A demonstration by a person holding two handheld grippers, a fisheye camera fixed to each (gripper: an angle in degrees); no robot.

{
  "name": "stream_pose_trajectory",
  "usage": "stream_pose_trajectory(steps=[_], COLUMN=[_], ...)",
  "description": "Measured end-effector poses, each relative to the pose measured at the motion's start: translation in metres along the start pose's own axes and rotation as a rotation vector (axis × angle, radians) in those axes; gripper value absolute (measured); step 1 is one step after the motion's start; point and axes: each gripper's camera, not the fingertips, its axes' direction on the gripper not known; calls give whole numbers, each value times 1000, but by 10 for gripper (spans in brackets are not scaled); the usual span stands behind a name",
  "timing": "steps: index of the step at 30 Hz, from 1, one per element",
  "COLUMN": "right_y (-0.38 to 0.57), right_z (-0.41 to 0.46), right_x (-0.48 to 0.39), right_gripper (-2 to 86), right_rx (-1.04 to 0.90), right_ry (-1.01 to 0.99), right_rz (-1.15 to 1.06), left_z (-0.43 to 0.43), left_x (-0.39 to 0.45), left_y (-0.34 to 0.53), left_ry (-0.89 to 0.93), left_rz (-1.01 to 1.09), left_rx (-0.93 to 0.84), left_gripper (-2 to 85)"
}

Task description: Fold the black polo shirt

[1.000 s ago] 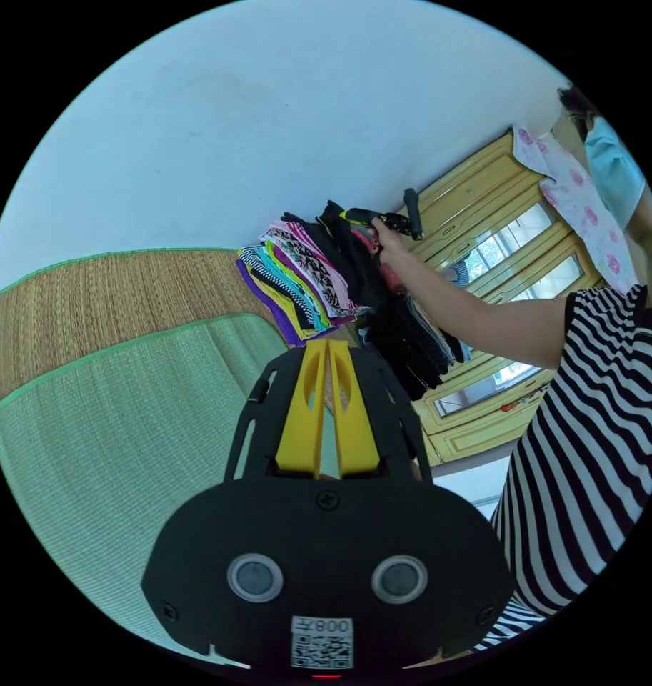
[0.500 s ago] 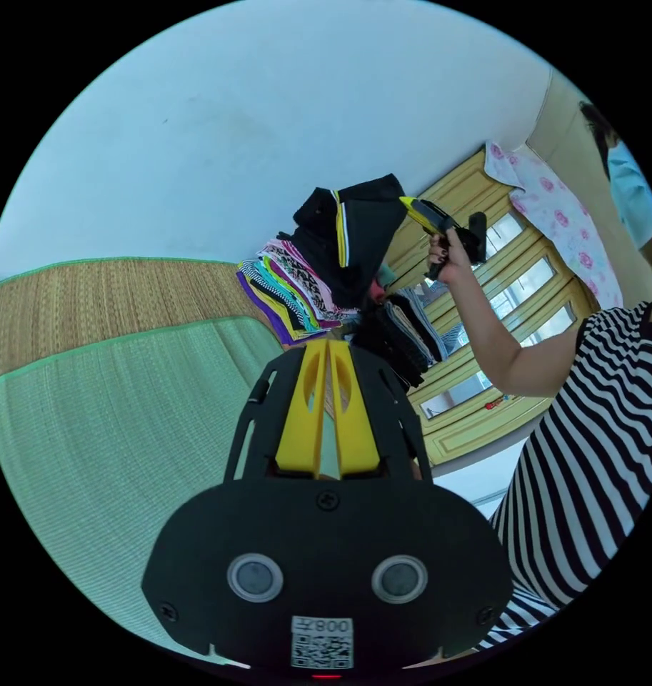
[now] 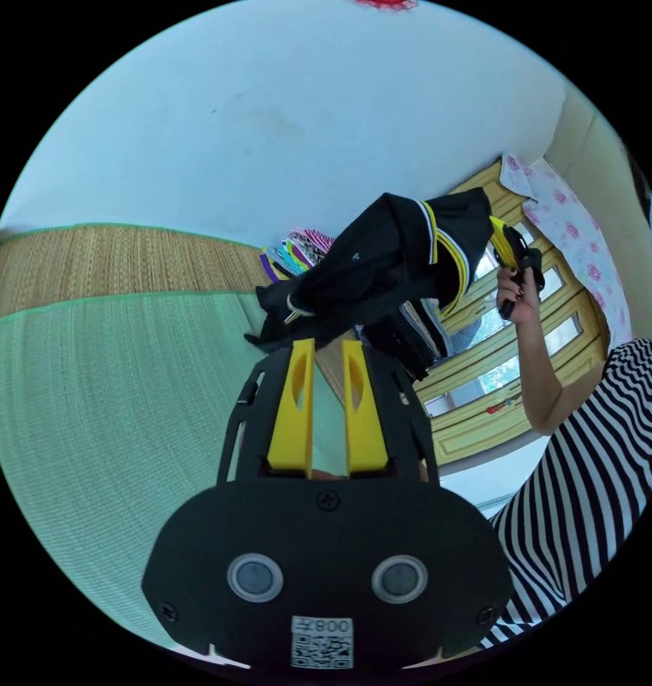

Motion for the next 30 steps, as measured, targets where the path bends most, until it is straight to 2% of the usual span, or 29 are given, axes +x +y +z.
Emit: stream_pose_trajectory(steps=[7,16,25,30], right_y=[40,87,122,142], right_z=[-33,-103,-151,-177], right_x=[-3,-2,-7,-12], right_gripper=[9,8,9,9], right_rx=[-29,35,72,103], right_ry=[-147,-200,-233,-241], right_rz=[3,0,-45,-68], left_z=[21,77,108,131], left_x=[0,-13,15,28], left_y=[40,86,93,100], left_ry=[3,94,142,74], left_rz=[-44,-106,4,90], left_rx=[-83,-251,-272,-399], left_gripper=[84,99,114,104])
